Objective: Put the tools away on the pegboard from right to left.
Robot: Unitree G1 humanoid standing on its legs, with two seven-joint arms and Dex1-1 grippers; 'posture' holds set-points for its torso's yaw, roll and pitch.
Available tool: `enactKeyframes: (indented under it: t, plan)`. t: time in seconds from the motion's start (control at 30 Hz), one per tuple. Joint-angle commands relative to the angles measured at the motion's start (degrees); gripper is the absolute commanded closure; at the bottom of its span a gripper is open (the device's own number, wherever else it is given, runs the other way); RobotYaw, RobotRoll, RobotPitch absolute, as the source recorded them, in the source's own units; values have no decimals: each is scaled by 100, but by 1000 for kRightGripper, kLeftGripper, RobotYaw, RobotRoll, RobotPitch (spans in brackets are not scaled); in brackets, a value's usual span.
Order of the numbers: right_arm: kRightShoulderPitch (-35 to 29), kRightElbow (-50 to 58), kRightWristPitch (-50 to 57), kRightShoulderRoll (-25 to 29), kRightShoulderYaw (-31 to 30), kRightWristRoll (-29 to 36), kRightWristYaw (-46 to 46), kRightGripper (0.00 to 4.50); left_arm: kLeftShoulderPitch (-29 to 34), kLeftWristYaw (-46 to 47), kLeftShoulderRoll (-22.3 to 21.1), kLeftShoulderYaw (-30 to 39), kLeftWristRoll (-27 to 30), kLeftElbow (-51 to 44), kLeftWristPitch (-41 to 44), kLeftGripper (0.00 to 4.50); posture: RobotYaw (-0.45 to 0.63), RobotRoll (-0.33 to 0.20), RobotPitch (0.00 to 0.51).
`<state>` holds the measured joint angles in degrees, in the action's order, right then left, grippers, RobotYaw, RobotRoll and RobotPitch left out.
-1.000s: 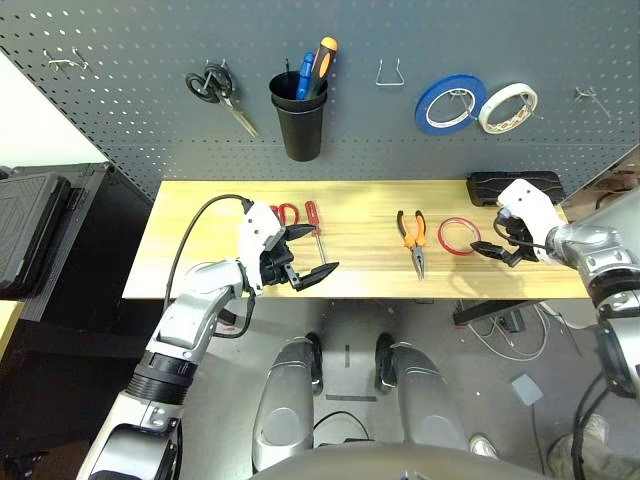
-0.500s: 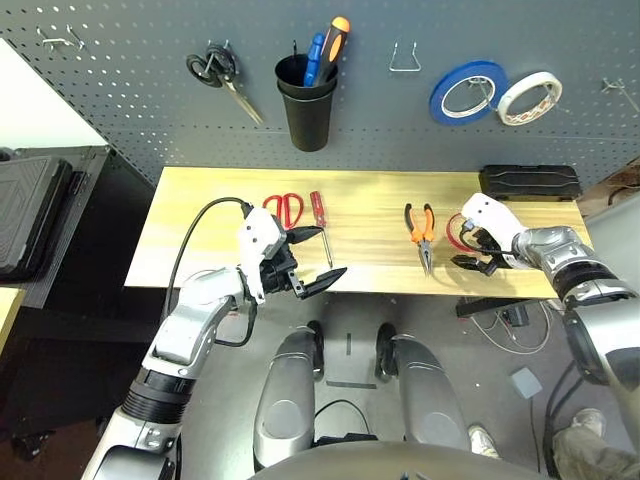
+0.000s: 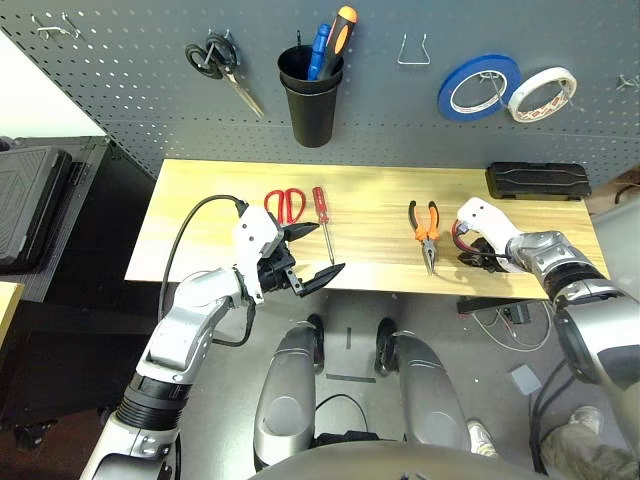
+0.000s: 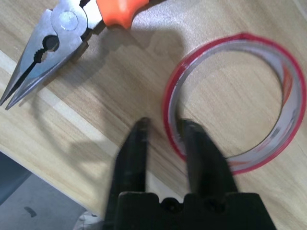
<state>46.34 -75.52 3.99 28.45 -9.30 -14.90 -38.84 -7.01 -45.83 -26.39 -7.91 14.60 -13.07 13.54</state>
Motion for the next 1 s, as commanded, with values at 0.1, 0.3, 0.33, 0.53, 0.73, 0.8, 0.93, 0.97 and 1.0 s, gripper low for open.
enactKeyframes:
  t: [0.1,0.3,0.33,0.53,0.73,0.8,0.93,0.97,1.0]
  plan:
    - [-234,-69,-232,82,11,-78,354,4473,56,52,-4,-14,30,-129,28,0,251,0,317]
    - [-437,54,-749,388,253,125,486,4473,30,22,34,-15,168,-315,5,0,241,0,294]
    - [-470,75,-823,440,286,152,506,4473,24,29,43,-18,187,-352,-2,0,240,0,292]
    - [-809,365,-1467,688,560,368,588,4473,1,18,113,-144,238,-777,-39,0,228,0,272]
    - [-1385,926,-2112,768,917,687,909,4473,-105,40,170,-248,361,-1290,27,0,224,0,260]
    - [-1555,1109,-2237,781,976,727,1033,4473,-174,67,190,-252,398,-1376,66,0,222,0,254]
    - [-2232,1711,-2947,758,1327,915,1745,4473,-521,155,276,-191,502,-1496,128,0,216,0,246]
    - [-2365,1816,-3018,756,1369,915,1871,4473,-617,180,302,-162,530,-1501,146,0,216,0,244]
    - [-2452,1892,-3063,753,1398,915,1960,4473,-684,200,317,-148,548,-1496,161,0,213,0,241]
